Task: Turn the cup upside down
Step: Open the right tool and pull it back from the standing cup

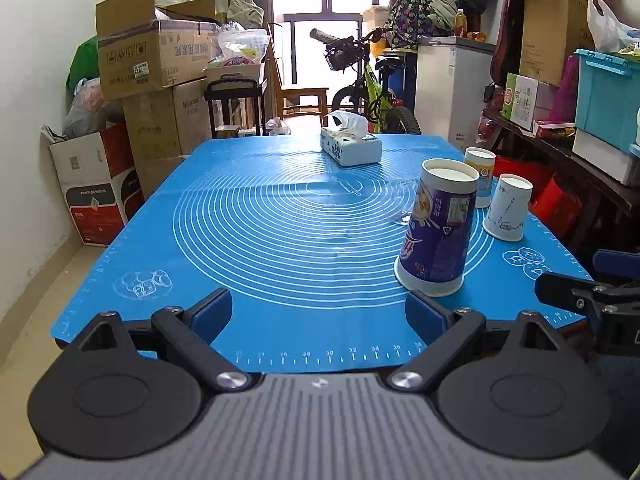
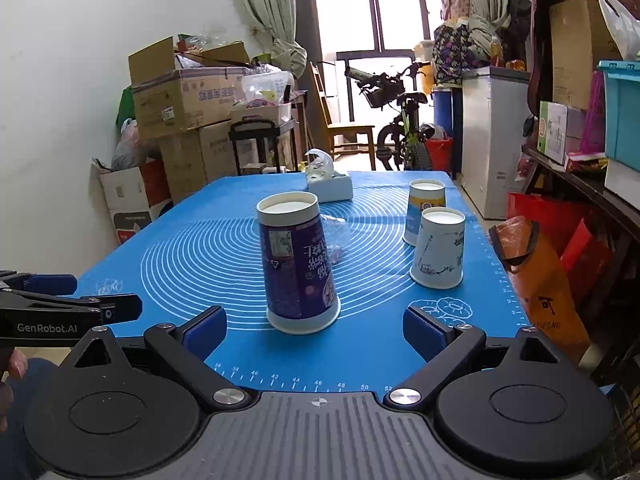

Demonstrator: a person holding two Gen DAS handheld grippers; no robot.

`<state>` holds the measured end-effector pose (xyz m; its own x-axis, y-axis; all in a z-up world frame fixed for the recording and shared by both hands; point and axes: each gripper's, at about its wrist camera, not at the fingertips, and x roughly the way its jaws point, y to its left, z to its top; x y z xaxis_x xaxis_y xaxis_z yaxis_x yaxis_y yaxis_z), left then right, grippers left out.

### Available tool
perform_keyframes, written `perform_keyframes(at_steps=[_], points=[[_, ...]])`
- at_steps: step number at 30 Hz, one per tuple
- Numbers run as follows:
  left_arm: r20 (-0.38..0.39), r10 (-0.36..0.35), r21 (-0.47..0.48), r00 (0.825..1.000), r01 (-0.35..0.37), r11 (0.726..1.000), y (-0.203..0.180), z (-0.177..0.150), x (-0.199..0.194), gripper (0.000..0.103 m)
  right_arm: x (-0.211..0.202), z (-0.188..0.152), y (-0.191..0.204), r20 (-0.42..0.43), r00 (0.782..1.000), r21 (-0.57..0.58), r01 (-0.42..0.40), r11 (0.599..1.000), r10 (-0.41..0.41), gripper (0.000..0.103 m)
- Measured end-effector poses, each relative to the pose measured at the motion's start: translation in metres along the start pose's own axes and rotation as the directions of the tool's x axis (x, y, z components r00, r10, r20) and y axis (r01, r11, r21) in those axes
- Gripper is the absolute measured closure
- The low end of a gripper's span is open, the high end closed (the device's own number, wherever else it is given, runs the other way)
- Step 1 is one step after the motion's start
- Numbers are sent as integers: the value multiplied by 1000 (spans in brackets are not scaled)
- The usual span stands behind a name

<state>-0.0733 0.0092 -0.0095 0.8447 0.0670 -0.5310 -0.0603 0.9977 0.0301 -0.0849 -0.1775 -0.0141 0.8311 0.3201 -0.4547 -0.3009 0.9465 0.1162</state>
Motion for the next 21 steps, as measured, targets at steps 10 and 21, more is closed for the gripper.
perform_keyframes(at_steps=[10,21], points=[[1,1,15,1000,-1,1000,-5,-5,-5,10,-5,-1,2,1,1000,-3,-3,1000,3,8],[2,2,16,1000,-2,1000,-5,-4,-5,10,-7,-2,2,-3,1000,-2,-5,1000,5,8]])
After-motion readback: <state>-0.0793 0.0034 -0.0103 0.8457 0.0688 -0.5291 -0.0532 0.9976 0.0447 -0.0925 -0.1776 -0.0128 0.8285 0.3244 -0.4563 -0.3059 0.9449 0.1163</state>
